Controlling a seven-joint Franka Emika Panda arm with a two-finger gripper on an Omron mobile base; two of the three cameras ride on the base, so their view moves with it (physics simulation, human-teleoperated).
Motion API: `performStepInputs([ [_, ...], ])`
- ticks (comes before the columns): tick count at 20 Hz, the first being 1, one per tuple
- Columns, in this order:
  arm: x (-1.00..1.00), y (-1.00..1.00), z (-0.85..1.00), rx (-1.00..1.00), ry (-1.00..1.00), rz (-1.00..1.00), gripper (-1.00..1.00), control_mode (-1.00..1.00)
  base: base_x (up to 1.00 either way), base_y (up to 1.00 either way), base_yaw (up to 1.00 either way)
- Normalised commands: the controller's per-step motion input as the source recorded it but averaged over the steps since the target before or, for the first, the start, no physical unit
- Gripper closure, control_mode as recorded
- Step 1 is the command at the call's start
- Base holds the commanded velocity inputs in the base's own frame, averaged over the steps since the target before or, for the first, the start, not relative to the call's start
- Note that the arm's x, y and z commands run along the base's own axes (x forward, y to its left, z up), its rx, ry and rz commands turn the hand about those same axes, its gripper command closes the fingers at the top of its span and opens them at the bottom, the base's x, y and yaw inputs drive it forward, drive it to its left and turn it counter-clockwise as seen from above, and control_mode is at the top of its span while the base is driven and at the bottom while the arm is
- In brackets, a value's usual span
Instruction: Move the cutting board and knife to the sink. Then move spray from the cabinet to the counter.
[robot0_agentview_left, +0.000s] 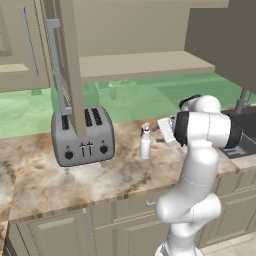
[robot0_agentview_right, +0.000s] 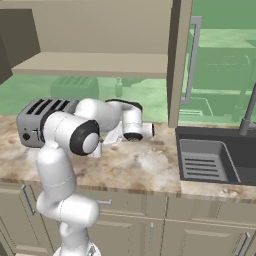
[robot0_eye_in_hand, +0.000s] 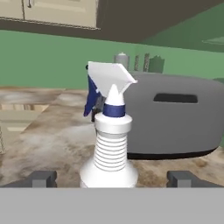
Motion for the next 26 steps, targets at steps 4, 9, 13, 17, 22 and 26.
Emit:
performStepInputs([
  [4, -0.48, -0.08, 0.19, 0.0, -0.03, -0.05, -1.0, -1.0, 0.0, 0.0, 0.0],
  [9, -0.65, -0.01, 0.27, 0.0, -0.02, -0.11, -1.0, -1.0, 0.0, 0.0, 0.0],
  [13, -0.67, 0.0, 0.41, 0.0, -0.01, -0.16, -1.0, -1.0, 0.0, 0.0, 0.0],
  [17, -0.61, 0.0, 0.52, 0.0, 0.0, -0.17, -1.0, -1.0, 0.0, 0.0, 0.0],
  [22, -0.55, 0.0, 0.54, 0.0, 0.0, -0.16, -1.0, -1.0, 0.0, 0.0, 0.0],
  [26, -0.54, 0.0, 0.48, 0.0, 0.0, -0.13, -1.0, -1.0, 0.0, 0.0, 0.0],
])
